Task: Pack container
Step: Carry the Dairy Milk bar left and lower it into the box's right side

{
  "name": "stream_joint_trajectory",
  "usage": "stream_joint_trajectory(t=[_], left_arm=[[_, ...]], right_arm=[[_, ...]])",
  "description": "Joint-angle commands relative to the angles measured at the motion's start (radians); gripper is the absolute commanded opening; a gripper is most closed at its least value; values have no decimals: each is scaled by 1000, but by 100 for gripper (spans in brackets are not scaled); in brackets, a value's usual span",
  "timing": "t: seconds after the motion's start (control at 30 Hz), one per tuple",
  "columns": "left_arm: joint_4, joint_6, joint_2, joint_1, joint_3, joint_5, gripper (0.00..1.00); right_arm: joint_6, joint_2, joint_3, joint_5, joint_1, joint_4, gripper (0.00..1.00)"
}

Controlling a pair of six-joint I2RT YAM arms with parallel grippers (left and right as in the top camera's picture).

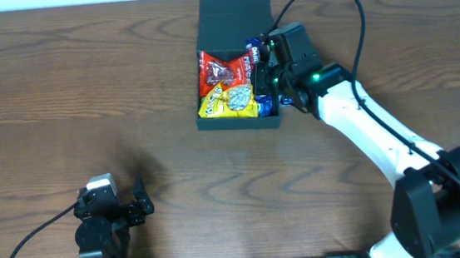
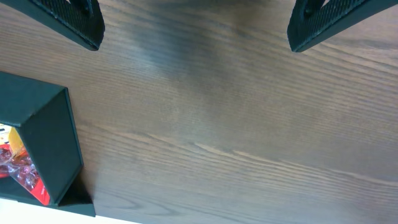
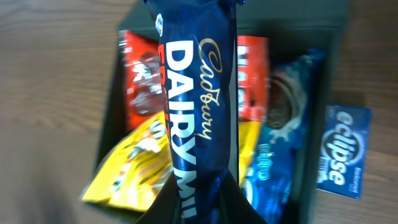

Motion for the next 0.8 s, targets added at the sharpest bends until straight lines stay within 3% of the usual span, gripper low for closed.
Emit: stream_joint_trajectory(t=[0.0,0.1,0.13,0.17,0.23,0.27,0.5,0.77], left_arm=[[0,7,-6,3,-17,-16,95],[0,8,-6,3,-17,-16,95],[0,8,-6,3,-17,-16,95],[0,8,-6,3,-17,-16,95],[0,7,-6,3,-17,-16,95],[0,8,-6,3,-17,-16,95],[0,8,-6,3,-17,-16,95],[0,8,-6,3,-17,-16,95]], right_arm=[[65,18,3,122,9,0,7],[64,23,3,135,7,0,12],[64,23,3,137,8,1,18],[64,23,3,139,8,5,29],[61,23,3,138,7,14,61],[59,22,3,138,8,23,67],[34,-24,37,201,-58,3,66],[45,32,34,140,-210,-79,49]])
